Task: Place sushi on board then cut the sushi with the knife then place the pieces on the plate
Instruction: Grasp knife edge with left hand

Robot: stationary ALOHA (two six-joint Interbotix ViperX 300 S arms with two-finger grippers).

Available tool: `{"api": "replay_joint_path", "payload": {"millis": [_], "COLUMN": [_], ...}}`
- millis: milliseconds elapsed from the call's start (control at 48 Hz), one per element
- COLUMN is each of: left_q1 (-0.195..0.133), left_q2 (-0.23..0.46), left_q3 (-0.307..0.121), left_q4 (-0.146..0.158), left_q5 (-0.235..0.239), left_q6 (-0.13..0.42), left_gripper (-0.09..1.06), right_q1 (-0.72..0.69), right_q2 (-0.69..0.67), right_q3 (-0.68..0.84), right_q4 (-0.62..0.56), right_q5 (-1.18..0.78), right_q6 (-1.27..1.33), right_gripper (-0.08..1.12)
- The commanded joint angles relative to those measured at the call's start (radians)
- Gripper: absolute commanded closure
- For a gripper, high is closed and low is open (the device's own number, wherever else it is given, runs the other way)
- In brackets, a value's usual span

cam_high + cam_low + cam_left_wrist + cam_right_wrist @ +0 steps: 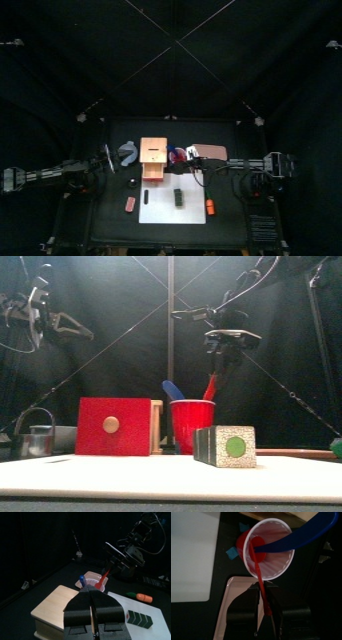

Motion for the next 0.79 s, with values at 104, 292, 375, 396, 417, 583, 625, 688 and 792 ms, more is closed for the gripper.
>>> {"api": "replay_joint_path", "payload": {"millis": [104, 292, 375, 396, 417, 583, 625, 688, 792], "left_q1": [0.006, 0.005, 0.005, 0.005, 0.005, 0.005, 0.005, 0.005, 0.002], "left_q2": [0.003, 0.005, 0.003, 0.005, 0.003, 0.005, 0.003, 0.003, 0.003], "left_q3": [-0.017, -0.021, -0.021, -0.021, -0.023, -0.025, -0.025, -0.028, -0.04], "left_q4": [-0.002, 0.0, -0.002, 0.0, 0.0, 0.002, 0.002, 0.003, 0.014], "left_q5": [-0.009, -0.008, -0.008, -0.009, -0.008, -0.008, -0.008, -0.008, -0.008], "left_q6": [0.002, 0.002, 0.003, 0.003, 0.003, 0.003, 0.003, 0.005, 0.003], "left_gripper": [0.89, 0.89, 0.89, 0.89, 0.89, 0.89, 0.89, 0.89, 0.89], "right_q1": [-0.006, -0.009, -0.011, -0.011, -0.011, -0.011, -0.011, -0.011, -0.011], "right_q2": [-0.057, -0.124, -0.161, -0.17, -0.178, -0.259, -0.281, -0.31, -0.364], "right_q3": [-0.054, -0.087, -0.095, -0.097, -0.097, -0.091, -0.087, -0.074, -0.031], "right_q4": [0.006, 0.012, 0.015, 0.017, 0.02, 0.044, 0.048, 0.055, 0.095], "right_q5": [0.009, 0.051, 0.074, 0.077, 0.078, 0.074, 0.064, 0.043, -0.015], "right_q6": [0.011, 0.012, 0.015, 0.015, 0.017, 0.055, 0.077, 0.107, 0.178], "right_gripper": [0.62, 0.62, 0.62, 0.62, 0.62, 0.62, 0.62, 0.62, 0.62]}}
